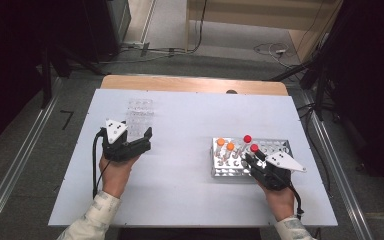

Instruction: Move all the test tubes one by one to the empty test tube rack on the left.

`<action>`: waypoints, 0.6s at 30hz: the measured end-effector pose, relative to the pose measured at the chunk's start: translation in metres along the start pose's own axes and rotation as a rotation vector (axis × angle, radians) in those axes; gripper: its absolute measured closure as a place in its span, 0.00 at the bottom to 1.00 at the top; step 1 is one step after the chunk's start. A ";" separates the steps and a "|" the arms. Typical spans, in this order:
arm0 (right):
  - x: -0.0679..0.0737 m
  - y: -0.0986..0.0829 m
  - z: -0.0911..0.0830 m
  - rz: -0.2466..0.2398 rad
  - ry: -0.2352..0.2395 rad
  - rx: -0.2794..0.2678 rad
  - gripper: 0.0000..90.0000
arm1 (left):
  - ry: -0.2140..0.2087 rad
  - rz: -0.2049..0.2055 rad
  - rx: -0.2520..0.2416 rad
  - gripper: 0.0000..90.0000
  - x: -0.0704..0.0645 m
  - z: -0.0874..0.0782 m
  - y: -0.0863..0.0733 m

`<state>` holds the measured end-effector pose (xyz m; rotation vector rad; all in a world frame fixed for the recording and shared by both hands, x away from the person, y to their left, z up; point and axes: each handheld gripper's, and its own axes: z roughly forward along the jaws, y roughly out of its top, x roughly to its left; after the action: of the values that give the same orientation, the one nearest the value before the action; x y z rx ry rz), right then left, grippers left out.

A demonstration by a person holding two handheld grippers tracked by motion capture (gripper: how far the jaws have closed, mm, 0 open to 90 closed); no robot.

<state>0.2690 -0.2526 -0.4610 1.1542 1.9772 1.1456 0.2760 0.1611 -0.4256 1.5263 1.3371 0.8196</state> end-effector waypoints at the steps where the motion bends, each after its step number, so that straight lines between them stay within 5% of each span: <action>1: 0.000 0.000 0.000 -0.001 -0.001 -0.001 0.70 | -0.002 0.000 0.000 0.18 0.000 0.000 0.000; 5: 0.001 0.000 0.000 -0.004 -0.007 -0.006 0.79 | -0.003 0.000 0.001 0.18 -0.001 0.000 0.000; 18: 0.001 0.021 -0.023 0.007 -0.003 -0.097 0.79 | -0.006 -0.001 -0.001 0.18 -0.001 -0.001 0.000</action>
<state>0.2585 -0.2547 -0.4323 1.1131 1.8950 1.2292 0.2754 0.1599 -0.4251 1.5264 1.3328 0.8145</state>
